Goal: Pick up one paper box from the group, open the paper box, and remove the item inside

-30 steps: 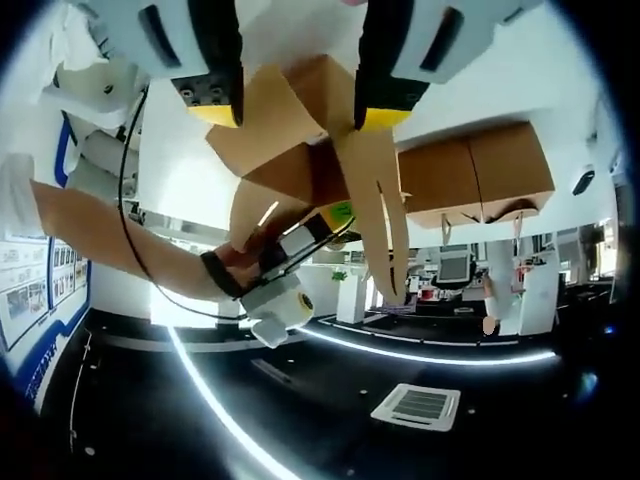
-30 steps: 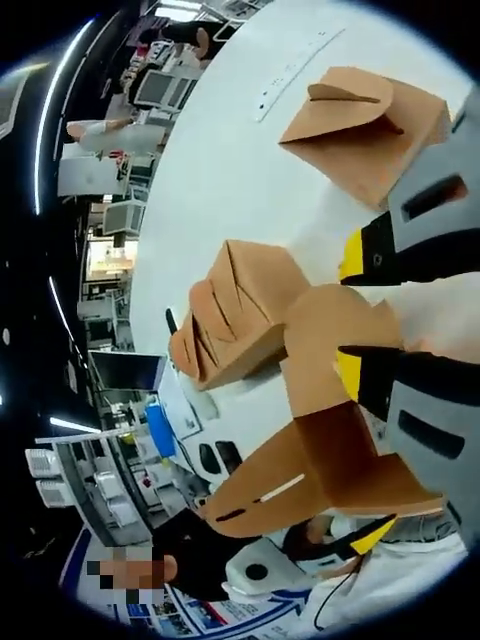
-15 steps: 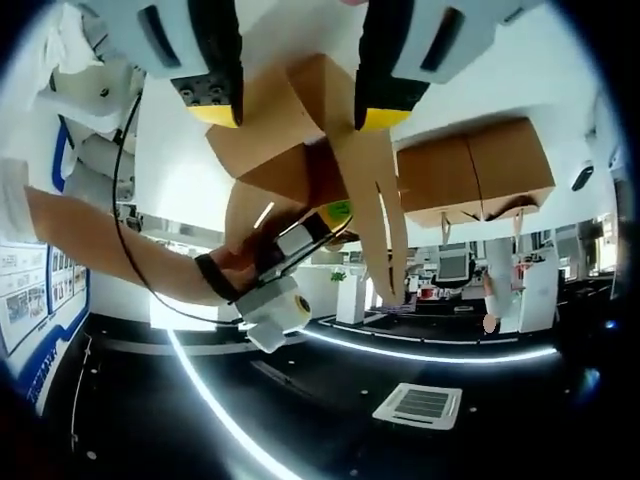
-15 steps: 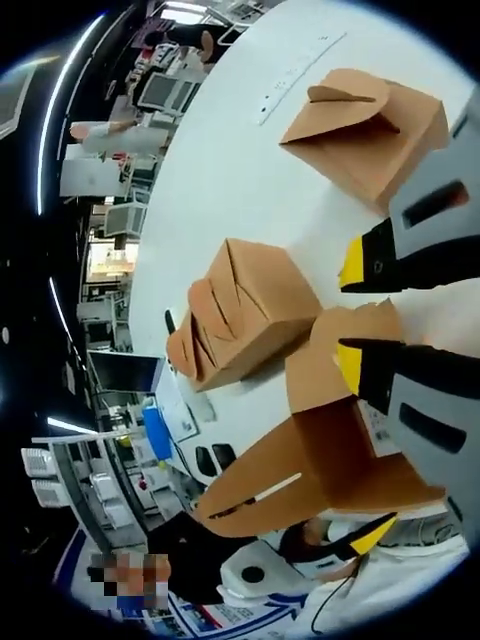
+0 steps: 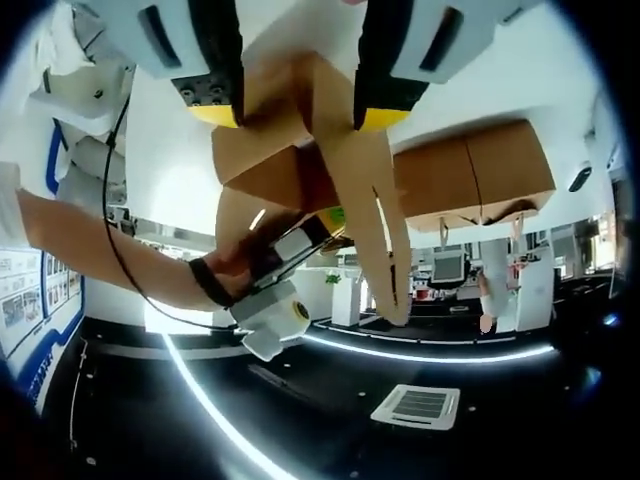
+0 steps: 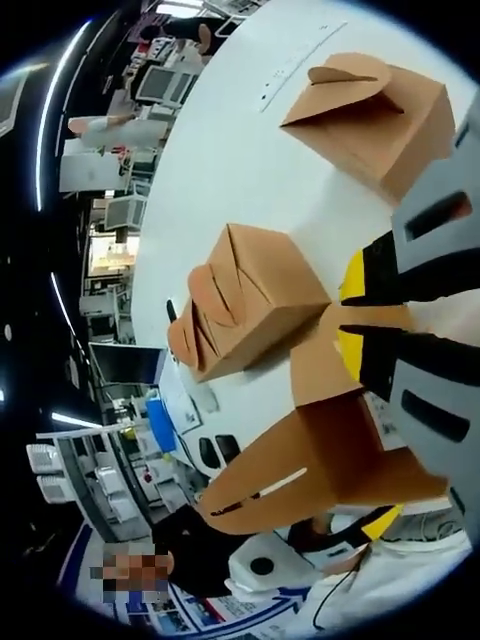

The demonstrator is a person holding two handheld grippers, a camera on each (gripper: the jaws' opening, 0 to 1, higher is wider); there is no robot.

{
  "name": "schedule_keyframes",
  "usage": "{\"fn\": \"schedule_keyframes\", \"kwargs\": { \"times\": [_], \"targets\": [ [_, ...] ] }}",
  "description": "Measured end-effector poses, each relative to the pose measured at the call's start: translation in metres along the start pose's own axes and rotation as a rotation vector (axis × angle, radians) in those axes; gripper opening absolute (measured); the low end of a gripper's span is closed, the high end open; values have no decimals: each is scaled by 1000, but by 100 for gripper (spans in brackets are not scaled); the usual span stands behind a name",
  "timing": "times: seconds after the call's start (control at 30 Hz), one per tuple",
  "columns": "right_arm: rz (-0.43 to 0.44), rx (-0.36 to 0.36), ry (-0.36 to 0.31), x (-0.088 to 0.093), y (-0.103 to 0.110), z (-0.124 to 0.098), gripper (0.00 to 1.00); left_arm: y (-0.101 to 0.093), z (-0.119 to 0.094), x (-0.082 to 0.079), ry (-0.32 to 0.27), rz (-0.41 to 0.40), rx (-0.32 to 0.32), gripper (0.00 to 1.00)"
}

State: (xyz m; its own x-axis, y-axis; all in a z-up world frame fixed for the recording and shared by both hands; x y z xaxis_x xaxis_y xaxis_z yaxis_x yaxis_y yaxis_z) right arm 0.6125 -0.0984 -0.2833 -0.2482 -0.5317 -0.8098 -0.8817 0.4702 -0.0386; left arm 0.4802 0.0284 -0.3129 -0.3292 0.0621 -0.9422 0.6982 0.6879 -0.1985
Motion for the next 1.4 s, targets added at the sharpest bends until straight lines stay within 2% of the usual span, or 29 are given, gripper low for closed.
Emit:
{"fn": "schedule_keyframes", "kwargs": {
  "times": [0.23, 0.57, 0.63, 0.77, 0.87, 1.17, 1.4],
  "targets": [
    [28, -4, -14, 3, 3, 0, 10, 1, 1, 2, -5, -11, -7, 45],
    [-1, -9, 10, 3, 15, 2, 5, 1, 3, 1, -6, -3, -22, 44],
    [-29, 29, 14, 3, 11, 2, 8, 1, 1, 1, -5, -4, -15, 45],
    [-23, 45, -10, 1, 7, -2, 16, -1, -5, -2, -6, 4, 15, 47],
    [-8, 62, -44, -5, 4, -10, 26, -3, -10, -7, -20, 3, 33, 48],
    [-74, 106, -74, -24, 12, -41, 31, -5, -23, -21, -44, 14, 42, 47],
    [-104, 187, -198, -45, 12, -83, 33, 0, -38, -35, -83, 3, 49, 47]
  ]
}}
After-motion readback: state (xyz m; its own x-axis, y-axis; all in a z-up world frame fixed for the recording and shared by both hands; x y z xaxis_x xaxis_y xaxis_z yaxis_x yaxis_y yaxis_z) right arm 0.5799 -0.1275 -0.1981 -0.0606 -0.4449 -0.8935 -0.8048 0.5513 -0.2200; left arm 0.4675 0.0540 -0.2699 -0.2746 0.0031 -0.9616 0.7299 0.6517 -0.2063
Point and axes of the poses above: the point that each gripper's makers call its tool centre point, and the gripper's own axes: z roughly forward along the fingers, y roughly to its left, x roughly out of its underside, the point moved 6 cm from there along -z, roughly backward along the fingers, and after that the axes turned 8 degrees about -z, right-handed, at the moved point
